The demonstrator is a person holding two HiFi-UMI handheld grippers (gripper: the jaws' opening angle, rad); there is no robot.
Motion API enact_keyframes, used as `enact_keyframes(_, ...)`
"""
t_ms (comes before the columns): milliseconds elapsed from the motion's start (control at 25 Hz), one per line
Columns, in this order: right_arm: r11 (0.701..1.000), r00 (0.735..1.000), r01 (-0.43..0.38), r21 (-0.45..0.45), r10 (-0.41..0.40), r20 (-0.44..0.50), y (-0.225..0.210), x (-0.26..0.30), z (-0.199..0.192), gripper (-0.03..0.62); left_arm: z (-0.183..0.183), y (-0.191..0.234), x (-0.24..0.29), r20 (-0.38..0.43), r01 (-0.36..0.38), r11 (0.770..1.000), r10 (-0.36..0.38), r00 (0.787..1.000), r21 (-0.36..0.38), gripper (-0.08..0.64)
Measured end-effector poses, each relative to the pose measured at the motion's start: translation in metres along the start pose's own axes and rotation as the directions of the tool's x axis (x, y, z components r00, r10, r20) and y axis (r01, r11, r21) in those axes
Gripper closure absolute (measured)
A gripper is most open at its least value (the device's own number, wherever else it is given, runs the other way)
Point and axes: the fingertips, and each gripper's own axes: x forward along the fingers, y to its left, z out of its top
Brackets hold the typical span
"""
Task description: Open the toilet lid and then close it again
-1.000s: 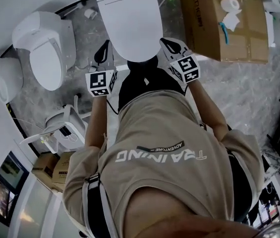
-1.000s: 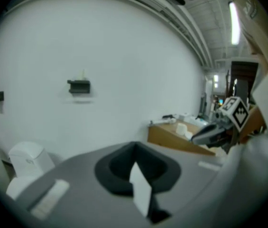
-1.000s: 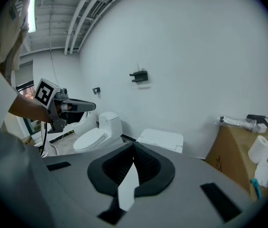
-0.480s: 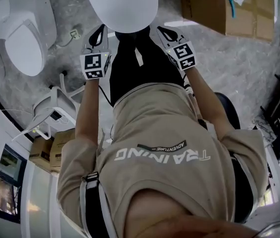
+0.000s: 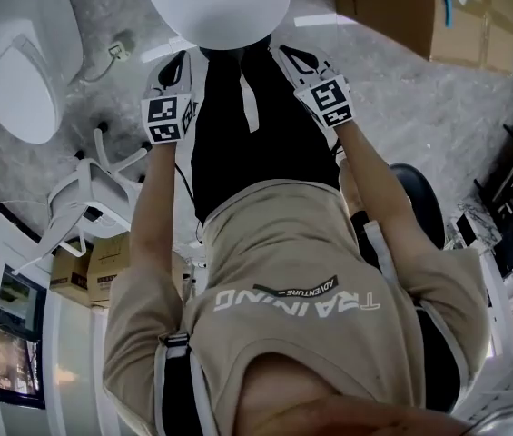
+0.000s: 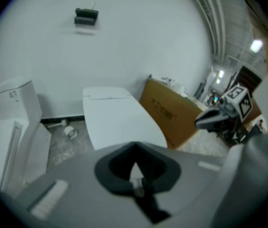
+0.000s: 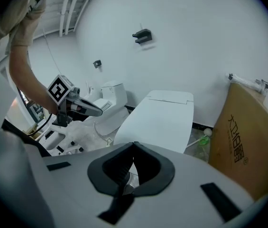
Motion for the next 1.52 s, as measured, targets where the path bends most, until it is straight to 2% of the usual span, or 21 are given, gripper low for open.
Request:
enact_keyframes(280,0.998,1.000,-0.017,0.056,0.017,-0.002,-0.026,0.036,-0.041,0.578,-0.062,0.019,0.047,-0.065,-0.030,0.998,0.027,0.998,-0.055,0.555)
enact_keyframes(480,0.995,1.000,-0.006,0.097,0.006,-0.005,-0.049,0.066,-0.074,0.578,-0.098,0.029,0.074,-0.108,-0.033,0.998,0.027,0.994,-0.056,0.555)
enact_keyframes(640,0.994,0.997,0.023,0.107,-0.015,-0.076,-0.067,0.092,-0.112,0.578,-0.123,0.035,0.095,-0.152,-0.046,0.998,0.038,0.988,-0.051,0.555)
enact_keyframes(760,0.996,0.992,0.010,0.093,0.002,-0.125,-0.067,0.100,-0.132,0.578,-0.141,0.033,0.102,-0.186,-0.059,0.997,0.048,0.981,-0.052,0.555)
enact_keyframes(1000,0.998,0.989,-0.025,0.056,0.033,-0.141,-0.066,0.116,-0.145,0.578,-0.154,0.026,0.113,-0.203,-0.044,0.998,0.036,0.978,-0.037,0.555)
enact_keyframes(1200,0.998,0.988,-0.003,0.069,0.013,-0.155,-0.072,0.127,-0.148,0.578,-0.156,0.024,0.121,-0.205,-0.047,0.997,0.034,0.978,-0.057,0.555)
enact_keyframes(1520,1.000,0.986,-0.007,0.028,0.012,-0.168,-0.074,0.134,-0.149,0.578,-0.150,0.018,0.126,-0.183,-0.021,0.999,0.014,0.983,-0.035,0.555)
